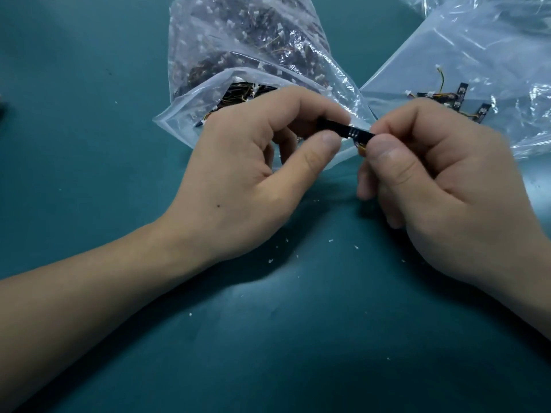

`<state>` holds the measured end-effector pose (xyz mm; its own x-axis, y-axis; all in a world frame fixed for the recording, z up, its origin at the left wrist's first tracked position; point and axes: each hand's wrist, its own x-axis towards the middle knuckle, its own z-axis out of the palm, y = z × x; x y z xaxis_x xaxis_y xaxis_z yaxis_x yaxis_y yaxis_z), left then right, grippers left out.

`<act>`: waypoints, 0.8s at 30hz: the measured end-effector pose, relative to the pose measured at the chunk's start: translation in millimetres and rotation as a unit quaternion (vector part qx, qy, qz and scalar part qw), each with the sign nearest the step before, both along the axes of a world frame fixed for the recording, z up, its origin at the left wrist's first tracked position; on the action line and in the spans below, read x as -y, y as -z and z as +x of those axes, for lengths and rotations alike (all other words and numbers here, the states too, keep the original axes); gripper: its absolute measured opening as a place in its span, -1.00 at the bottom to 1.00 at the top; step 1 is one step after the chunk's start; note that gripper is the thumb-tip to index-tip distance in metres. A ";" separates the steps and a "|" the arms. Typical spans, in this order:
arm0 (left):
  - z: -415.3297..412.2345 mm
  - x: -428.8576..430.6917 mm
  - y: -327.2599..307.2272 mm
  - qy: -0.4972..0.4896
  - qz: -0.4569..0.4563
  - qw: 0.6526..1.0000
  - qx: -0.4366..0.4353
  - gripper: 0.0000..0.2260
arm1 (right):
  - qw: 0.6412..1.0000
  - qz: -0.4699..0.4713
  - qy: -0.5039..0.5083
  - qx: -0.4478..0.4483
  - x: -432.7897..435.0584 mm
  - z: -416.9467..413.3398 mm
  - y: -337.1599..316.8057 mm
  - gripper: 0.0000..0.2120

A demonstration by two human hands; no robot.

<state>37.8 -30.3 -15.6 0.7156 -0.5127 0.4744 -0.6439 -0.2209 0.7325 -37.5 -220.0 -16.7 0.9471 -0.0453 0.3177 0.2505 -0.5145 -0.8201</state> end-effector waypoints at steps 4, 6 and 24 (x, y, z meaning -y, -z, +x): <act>-1.3 0.7 -1.2 0.010 -0.005 0.999 -0.032 -0.90 | 0.999 0.031 -0.018 0.005 0.5 -0.8 -0.1 -0.88; -1.3 0.7 -2.5 0.008 -0.003 0.999 -0.049 -0.91 | 0.999 0.027 -0.015 0.012 0.0 -1.2 0.5 -0.91; -6.1 -2.5 -9.5 0.072 0.103 0.992 -0.032 -0.78 | 0.999 0.009 -0.029 0.008 4.0 -0.2 -1.8 -0.78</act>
